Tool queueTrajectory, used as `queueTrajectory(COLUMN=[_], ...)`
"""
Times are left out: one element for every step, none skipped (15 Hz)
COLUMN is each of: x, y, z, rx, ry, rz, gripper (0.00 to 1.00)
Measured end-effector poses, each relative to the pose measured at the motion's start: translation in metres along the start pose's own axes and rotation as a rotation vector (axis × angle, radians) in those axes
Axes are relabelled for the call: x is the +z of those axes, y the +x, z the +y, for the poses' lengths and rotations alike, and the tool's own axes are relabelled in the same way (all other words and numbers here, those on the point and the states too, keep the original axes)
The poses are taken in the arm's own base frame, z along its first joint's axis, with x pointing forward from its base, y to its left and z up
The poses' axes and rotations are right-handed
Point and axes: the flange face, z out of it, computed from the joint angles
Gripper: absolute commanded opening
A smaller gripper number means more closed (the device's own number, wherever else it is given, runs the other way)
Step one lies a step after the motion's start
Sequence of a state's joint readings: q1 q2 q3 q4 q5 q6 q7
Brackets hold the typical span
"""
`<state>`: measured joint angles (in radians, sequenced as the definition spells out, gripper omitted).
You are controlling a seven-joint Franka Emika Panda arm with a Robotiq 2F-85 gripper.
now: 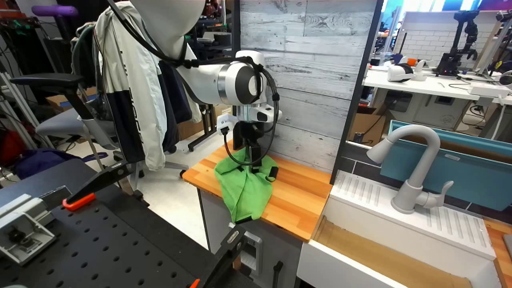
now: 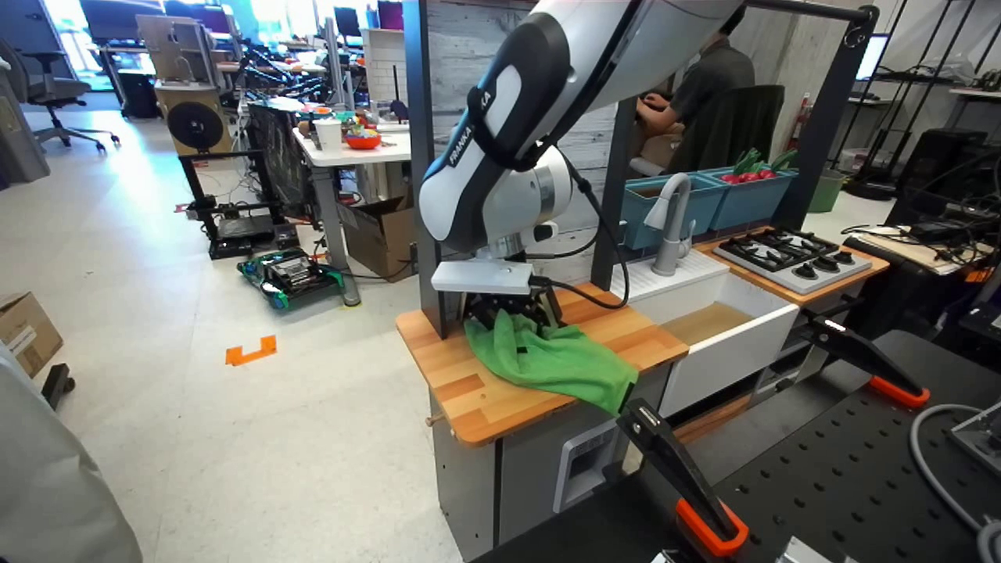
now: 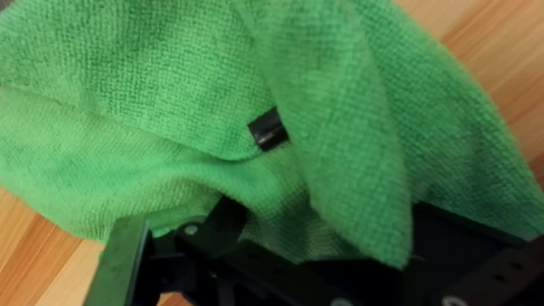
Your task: Move the green towel to the left
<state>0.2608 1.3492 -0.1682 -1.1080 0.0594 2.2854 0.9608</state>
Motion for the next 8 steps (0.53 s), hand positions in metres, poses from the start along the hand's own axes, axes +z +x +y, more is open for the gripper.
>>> queueTrajectory(x=[-0.001, -0.002, -0.004, -0.006, -0.009, -0.012, -0.016, -0.020], y=[-0.001, -0.002, -0.003, -0.004, -0.005, -0.006, -0.008, -0.010], z=[-0.001, -0.002, -0.003, -0.004, -0.005, -0.006, -0.007, -0.007], rx=[-0.003, -0.007, -0.014, -0.020, -0.025, -0.031, -0.040, -0.048], ry=[0.002, 0.005, 0.009, 0.013, 0.018, 0.023, 0.028, 0.032], rz=[-0.001, -0.002, -0.003, -0.005, -0.006, -0.009, -0.013, -0.017], gripper=[1.00, 1.00, 1.00, 1.00, 1.00, 1.00, 1.00, 1.00])
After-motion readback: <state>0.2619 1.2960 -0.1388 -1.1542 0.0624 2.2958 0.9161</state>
